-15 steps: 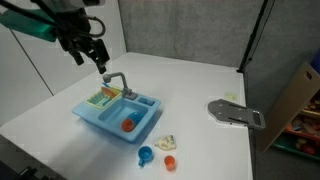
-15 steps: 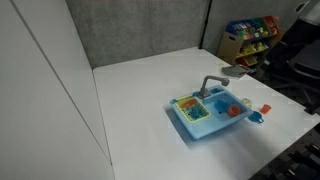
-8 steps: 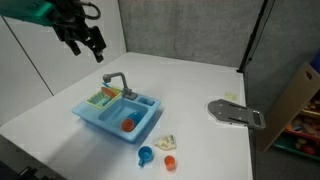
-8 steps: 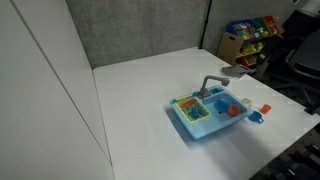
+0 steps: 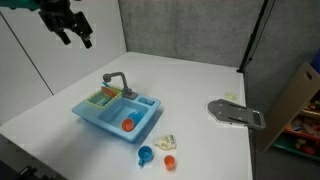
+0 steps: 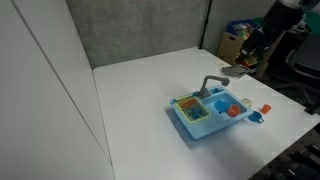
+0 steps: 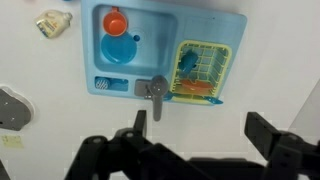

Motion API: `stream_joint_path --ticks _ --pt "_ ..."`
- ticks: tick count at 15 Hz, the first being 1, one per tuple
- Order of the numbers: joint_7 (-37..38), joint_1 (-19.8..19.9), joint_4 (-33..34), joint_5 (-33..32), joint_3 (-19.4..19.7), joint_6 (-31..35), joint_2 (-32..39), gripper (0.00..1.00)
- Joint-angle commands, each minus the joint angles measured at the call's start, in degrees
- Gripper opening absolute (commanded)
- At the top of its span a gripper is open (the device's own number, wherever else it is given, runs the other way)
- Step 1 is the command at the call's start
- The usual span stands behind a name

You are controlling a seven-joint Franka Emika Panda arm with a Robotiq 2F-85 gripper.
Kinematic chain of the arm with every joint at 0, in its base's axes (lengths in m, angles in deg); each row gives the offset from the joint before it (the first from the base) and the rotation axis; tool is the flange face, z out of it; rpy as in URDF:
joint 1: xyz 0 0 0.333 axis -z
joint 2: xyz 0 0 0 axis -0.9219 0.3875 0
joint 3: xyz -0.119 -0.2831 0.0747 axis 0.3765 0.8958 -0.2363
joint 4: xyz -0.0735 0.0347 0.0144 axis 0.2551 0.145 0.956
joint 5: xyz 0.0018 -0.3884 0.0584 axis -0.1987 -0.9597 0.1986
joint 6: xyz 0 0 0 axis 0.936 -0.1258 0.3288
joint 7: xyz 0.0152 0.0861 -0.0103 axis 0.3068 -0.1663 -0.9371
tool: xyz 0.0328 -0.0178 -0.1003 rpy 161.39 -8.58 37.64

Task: Remove the orange plate from the dying rack and put it in the sink

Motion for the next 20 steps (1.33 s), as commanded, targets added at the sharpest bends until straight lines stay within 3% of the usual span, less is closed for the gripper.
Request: stream_joint_path --ticks 1,8,13,20 --pt "4.50 -0.96 3.24 -3.81 -2.70 2.67 5.01 1.00" --pt "4.34 -2.30 9.43 -8.56 -3.17 8.18 16.56 1.00" --pt "5.96 -3.40 16.51 -12.52 -2.17 3.09 24.17 1.00" --pt "3.93 -4.58 24.69 -11.75 -1.51 -8.78 32.77 1.00"
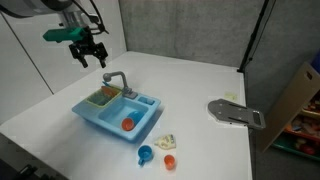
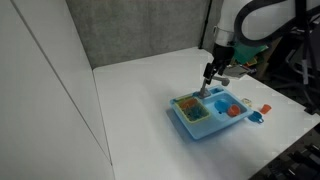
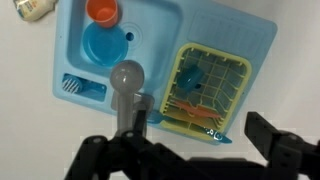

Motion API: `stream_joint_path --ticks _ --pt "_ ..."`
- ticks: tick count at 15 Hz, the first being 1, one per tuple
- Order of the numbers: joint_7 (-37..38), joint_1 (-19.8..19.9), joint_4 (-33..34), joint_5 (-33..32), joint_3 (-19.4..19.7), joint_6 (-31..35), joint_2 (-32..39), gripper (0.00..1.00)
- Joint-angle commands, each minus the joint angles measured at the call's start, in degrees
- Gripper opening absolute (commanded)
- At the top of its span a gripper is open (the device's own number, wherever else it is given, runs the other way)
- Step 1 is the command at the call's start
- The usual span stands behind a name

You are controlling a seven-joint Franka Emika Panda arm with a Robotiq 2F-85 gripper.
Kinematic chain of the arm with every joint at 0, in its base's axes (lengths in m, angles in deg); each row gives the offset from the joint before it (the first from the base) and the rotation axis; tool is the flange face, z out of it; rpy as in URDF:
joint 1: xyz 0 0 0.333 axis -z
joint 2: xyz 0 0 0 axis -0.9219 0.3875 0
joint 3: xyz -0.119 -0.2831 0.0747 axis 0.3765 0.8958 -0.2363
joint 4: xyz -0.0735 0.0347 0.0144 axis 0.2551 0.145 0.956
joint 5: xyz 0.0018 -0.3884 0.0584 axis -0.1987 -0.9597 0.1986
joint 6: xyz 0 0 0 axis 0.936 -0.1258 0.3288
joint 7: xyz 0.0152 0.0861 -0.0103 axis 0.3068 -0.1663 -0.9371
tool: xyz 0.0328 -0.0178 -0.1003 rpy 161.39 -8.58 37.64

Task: Remove the orange plate from the dying rack and put it in the sink

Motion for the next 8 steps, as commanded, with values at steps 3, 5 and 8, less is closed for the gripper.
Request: stream_joint_path --ticks 3,5,8 --pt "-1.46 -1.57 8.16 -0.31 0.79 -8.53 7.06 1.00" --pt "-2.10 -1.93 9.54 -0.38 0.71 -8.93 8.43 1.00" --pt "-1.12 -2.25 7.57 0.28 0.83 -6.74 7.80 1.00"
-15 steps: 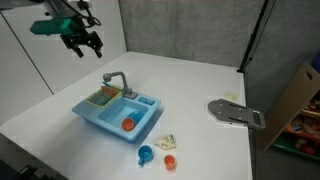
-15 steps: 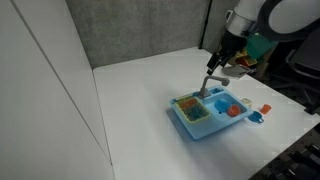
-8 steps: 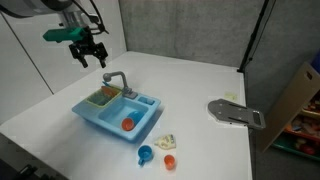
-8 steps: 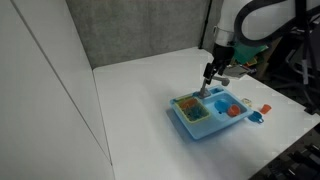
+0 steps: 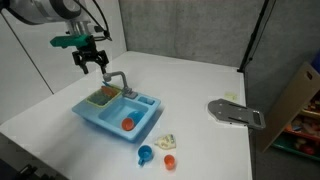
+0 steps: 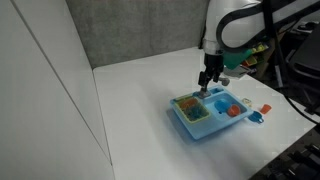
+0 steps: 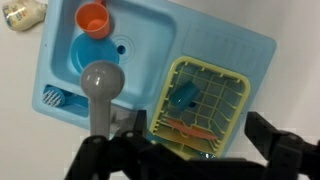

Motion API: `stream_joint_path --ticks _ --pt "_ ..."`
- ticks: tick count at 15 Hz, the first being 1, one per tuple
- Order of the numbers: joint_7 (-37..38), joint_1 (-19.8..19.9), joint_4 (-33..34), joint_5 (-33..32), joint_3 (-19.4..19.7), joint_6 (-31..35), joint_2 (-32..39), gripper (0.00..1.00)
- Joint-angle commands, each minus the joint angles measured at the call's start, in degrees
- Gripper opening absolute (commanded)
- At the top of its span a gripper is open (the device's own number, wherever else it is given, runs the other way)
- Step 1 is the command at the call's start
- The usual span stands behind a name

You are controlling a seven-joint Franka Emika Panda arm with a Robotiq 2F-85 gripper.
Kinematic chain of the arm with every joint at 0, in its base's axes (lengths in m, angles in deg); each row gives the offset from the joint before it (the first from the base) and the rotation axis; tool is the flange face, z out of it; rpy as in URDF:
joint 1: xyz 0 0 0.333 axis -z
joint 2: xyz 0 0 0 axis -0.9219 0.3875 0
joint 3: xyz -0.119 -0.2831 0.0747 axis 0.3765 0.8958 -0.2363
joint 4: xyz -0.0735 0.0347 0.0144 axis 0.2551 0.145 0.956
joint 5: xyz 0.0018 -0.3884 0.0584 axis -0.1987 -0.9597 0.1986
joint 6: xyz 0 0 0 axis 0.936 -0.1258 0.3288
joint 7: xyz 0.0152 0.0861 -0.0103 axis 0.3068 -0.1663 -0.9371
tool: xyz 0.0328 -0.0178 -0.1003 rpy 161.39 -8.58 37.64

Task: Remove the orange plate from the dying rack and put it in the sink

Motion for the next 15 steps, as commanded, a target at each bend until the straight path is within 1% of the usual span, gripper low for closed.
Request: stream_joint_path --ticks 1,7,9,15 --pt "-0.18 -0.70 0.40 0.27 0.55 -0.10 0.11 1.00" --pt "-0.33 -0.85 1.22 0.10 0.59 0.40 0.19 1.00" --pt "-1.47 -0.84 2.84 0.61 0.13 -0.41 0.85 1.00" --pt "-5.64 -2.09 8.87 -0.83 -0.18 -3.01 3.59 1.00"
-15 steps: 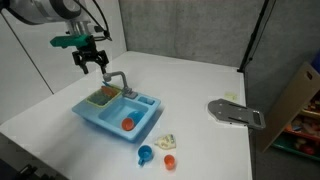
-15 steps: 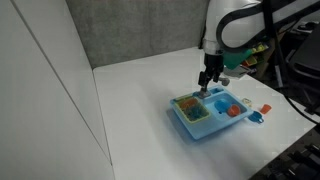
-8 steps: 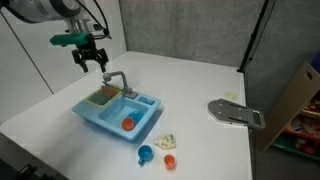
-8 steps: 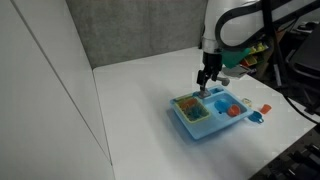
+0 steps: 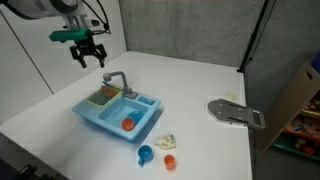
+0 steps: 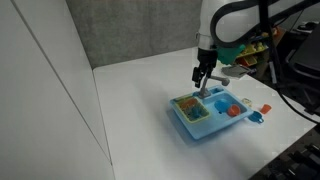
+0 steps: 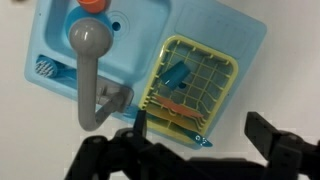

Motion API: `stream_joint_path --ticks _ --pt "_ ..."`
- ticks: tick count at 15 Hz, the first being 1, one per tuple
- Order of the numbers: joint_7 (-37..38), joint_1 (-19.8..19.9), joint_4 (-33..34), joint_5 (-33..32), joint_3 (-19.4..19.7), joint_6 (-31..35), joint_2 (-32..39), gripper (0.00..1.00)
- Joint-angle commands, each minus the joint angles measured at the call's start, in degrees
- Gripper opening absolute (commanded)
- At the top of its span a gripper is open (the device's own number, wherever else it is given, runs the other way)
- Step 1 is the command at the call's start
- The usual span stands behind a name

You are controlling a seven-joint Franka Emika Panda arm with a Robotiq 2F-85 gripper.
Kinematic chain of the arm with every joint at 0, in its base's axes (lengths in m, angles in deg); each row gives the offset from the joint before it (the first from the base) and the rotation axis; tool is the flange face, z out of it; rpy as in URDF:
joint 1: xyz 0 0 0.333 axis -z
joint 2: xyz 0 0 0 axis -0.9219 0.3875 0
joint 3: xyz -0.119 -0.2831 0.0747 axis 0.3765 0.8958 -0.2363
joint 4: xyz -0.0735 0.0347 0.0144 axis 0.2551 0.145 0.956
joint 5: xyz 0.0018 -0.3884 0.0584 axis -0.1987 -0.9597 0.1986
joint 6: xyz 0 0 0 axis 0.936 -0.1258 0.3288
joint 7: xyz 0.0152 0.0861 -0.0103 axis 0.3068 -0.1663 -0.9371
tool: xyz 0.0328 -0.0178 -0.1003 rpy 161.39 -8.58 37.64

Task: Remove the orange plate from the dying rack and put it in the sink

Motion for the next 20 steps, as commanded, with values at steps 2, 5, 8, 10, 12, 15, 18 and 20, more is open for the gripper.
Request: stream_joint_path --ticks 2,5,8,10,12,15,18,20 --pt "-5.29 -0.46 7.73 -0.79 -0.09 -4.99 4.52 1.00" --pt "-9.77 -0.02 12.27 -0.73 -0.08 -9.02 7.92 1.00" --pt "-13.25 0.10 16.83 -1.58 0.32 -12.16 11.70 1.00" --pt "-16.01 0.20 19.05 -2.82 0.39 -11.82 14.13 1.00" --pt "-18.50 0.33 21.22 -3.53 0.13 -11.03 16.67 1.00" --pt "-21.14 0.35 22.72 -4.15 -0.30 -7.80 19.65 1.00" --pt "-24.36 0.73 22.81 -3.95 -0.89 -4.80 21.28 1.00" --pt "-25.77 1.27 22.48 -2.86 -1.61 -3.24 21.32 1.00"
